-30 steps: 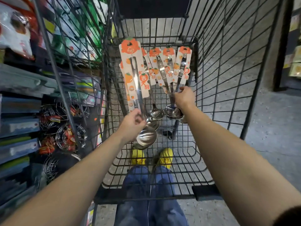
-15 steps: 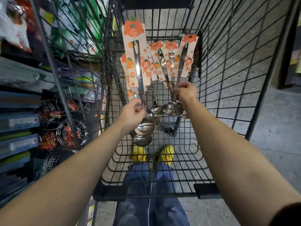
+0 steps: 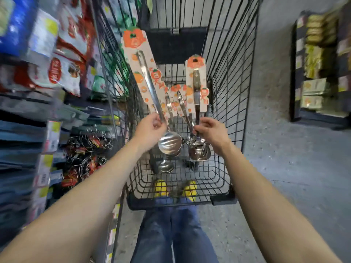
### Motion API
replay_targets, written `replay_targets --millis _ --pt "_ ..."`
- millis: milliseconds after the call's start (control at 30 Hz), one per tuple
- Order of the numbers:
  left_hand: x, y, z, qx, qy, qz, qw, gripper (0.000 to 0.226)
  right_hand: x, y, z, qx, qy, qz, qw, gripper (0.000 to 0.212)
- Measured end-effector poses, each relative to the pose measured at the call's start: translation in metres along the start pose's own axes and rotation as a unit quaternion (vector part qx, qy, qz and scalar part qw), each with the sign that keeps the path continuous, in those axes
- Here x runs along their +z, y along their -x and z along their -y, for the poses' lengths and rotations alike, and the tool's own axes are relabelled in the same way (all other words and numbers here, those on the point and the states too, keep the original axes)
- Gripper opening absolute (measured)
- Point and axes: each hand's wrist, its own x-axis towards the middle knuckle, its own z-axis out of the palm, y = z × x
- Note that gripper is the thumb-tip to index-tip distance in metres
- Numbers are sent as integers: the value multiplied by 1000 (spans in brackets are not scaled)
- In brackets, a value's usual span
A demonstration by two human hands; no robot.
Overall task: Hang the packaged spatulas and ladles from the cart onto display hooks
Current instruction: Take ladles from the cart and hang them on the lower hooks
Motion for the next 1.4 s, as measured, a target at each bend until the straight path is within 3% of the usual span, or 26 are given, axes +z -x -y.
replay_targets --millis 233,333,500,600,867,1000,1167,1400 --pt "-40 78 -56 46 -8 12 999 22 -6 96 71 -86 16 40 995 19" --pt "-51 118 -78 66 3 -27 997 8 -5 140 99 -114 -7 66 991 29" --pt "-59 190 -103 102 4 -117 988 8 -10 195 121 -171 30 121 977 26" --pt "-55 237 -102 102 8 -169 980 26 -16 222 125 -209 65 160 962 24" --pt "-24 388 -106 78 46 -288 953 5 -2 297 119 -266 99 271 920 33" --pt "-21 456 -97 66 27 -331 941 3 22 341 110 -290 111 323 894 28" --pt "-15 532 -77 43 30 -407 912 5 57 397 88 -322 151 368 859 40" --pt "9 646 -20 28 87 -489 868 10 104 497 33 -347 172 448 806 12"
